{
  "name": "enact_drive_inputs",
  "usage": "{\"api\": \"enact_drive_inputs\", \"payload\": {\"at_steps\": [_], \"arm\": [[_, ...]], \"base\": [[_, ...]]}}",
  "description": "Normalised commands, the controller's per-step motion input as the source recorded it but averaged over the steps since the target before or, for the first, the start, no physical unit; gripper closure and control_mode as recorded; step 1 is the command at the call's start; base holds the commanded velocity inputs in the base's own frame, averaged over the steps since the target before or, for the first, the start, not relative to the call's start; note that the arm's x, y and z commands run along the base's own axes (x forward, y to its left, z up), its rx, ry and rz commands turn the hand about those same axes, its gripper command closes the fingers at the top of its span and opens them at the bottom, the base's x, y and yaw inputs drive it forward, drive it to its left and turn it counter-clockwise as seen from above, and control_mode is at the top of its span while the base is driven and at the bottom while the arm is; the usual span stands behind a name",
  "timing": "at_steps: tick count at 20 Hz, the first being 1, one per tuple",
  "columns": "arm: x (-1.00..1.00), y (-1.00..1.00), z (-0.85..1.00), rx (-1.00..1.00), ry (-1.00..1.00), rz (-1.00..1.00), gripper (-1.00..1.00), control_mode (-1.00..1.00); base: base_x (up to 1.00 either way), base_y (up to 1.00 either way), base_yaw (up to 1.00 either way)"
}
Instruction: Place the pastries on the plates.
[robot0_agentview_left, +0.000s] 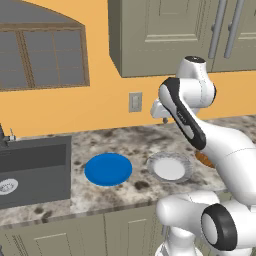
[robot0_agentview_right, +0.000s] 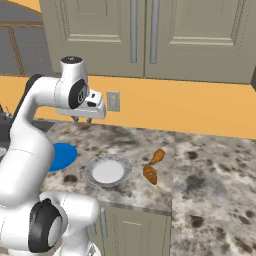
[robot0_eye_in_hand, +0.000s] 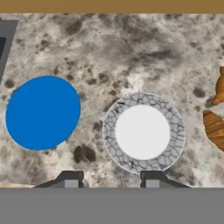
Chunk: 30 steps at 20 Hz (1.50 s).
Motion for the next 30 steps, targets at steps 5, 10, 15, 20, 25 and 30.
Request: {"api": "enact_drive_inputs", "payload": {"at_steps": [5,10,15,20,25,30], "arm": [[0.19,-0.10,-0.19,-0.02,-0.04,0.00,-1.00,-1.00],[0.00,-0.24,-0.44,-0.20,-0.01,0.00,-1.00,-1.00],[0.00,-0.23,-0.45,-0.10,-0.01,0.00,-1.00,-1.00],[0.01,-0.32,-0.46,0.00,0.00,0.00,-1.00,-1.00],[0.19,-0.48,-0.33,0.02,0.00,0.00,-1.00,-1.00],[0.36,-0.54,-0.05,0.14,0.01,0.00,-1.00,-1.00]], "base": [[0.00,0.00,0.00],[0.00,0.00,0.00],[0.00,0.00,0.00],[0.00,0.00,0.00],[0.00,0.00,0.00],[0.00,0.00,0.00]]}}
